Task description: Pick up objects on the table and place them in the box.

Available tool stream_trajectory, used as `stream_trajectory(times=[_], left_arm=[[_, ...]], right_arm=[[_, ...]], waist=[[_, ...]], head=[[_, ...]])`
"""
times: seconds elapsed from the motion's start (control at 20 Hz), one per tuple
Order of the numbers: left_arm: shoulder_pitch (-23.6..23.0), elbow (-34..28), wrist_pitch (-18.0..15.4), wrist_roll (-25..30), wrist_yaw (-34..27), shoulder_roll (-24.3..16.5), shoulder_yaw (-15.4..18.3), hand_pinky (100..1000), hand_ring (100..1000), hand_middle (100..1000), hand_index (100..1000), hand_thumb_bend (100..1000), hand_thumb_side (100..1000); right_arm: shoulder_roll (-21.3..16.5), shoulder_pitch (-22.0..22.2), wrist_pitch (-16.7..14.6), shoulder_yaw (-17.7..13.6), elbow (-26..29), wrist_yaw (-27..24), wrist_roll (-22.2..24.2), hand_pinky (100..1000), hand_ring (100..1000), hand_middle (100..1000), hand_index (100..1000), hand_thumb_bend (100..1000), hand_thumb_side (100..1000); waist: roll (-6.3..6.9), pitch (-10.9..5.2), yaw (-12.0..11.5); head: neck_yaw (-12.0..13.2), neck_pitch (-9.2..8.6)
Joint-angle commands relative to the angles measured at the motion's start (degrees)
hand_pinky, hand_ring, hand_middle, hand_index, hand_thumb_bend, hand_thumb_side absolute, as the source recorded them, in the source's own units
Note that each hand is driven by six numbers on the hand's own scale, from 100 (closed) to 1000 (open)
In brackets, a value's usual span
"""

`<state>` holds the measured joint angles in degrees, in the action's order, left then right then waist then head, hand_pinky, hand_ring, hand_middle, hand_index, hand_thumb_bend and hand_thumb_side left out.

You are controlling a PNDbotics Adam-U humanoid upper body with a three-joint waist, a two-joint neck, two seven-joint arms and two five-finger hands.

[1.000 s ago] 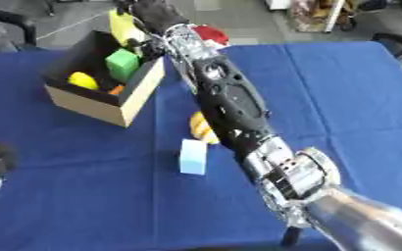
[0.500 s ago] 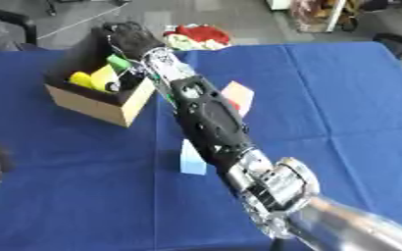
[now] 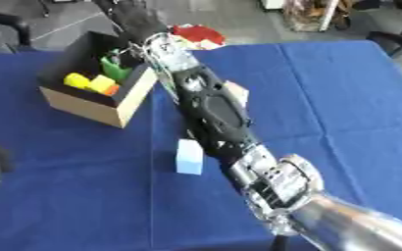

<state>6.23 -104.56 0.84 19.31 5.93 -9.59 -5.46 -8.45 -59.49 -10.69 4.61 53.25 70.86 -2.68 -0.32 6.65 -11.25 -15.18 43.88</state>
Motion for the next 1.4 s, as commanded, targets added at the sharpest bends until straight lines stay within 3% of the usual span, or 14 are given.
stream_trajectory(times=[0.05,0.2,0.35,0.5,0.65,0.8,1.0,1.25,1.4], left_arm=[[0.2,-0.8,0.0,-0.5,0.2,-1.0,0.7,736,660,653,728,100,277],[-0.1,-0.7,0.0,-0.7,0.4,-1.3,0.9,736,660,653,728,100,278],[-0.3,-0.7,0.0,-0.8,0.5,-1.3,0.9,736,660,653,728,100,280],[-0.4,-0.6,0.0,-0.9,0.6,-1.6,1.1,736,660,653,728,100,279],[-0.5,-0.6,0.0,-1.0,0.6,-1.6,1.1,736,660,653,729,100,280],[-0.6,-0.6,0.0,-0.9,0.6,-1.5,1.1,736,660,653,729,100,281],[-0.6,-0.6,0.0,-1.0,0.6,-1.5,1.2,736,659,653,729,100,280],[-0.6,-0.6,0.1,-1.0,0.6,-1.4,1.1,736,659,653,729,100,282],[-0.6,-0.5,0.1,-1.0,0.5,-1.4,1.2,736,658,653,729,100,285]], right_arm=[[-7.0,0.6,-5.5,2.1,4.2,-12.1,9.9,889,790,753,928,401,245],[-12.9,3.0,-9.4,4.0,8.2,-22.0,23.5,906,826,806,949,411,273],[-17.2,5.9,-8.8,5.0,11.0,-27.2,34.7,917,850,849,960,425,316],[-19.0,7.8,-6.9,5.1,10.9,-28.8,41.4,921,865,874,965,445,352],[-19.4,8.7,-6.1,5.6,8.8,-27.7,45.3,927,885,910,980,469,368],[-18.6,8.9,-5.9,5.7,4.8,-25.0,47.7,935,905,948,998,486,380],[-17.2,8.8,-4.7,4.6,0.3,-18.9,47.4,944,934,980,1000,511,378],[-15.5,8.3,-2.6,1.7,-2.9,-9.4,41.1,956,961,992,1000,544,352],[-15.0,8.2,-1.5,0.3,-4.6,-6.3,38.1,935,943,974,996,540,352]], waist=[[-0.2,-1.73,0.7],[-0.59,-2.01,1.8],[-0.87,-2.2,2.5],[-0.94,-2.3,2.8],[-1.01,-2.38,2.9],[-1.0,-2.39,2.9],[-0.82,-2.35,2.8],[-0.65,-2.32,2.8],[-0.65,-2.32,2.8]], head=[[0.9,0.22],[1.5,0.23],[2.0,0.23],[2.1,0.23],[2.1,0.23],[2.2,0.23],[2.2,0.23],[2.2,0.23],[2.1,0.23]])
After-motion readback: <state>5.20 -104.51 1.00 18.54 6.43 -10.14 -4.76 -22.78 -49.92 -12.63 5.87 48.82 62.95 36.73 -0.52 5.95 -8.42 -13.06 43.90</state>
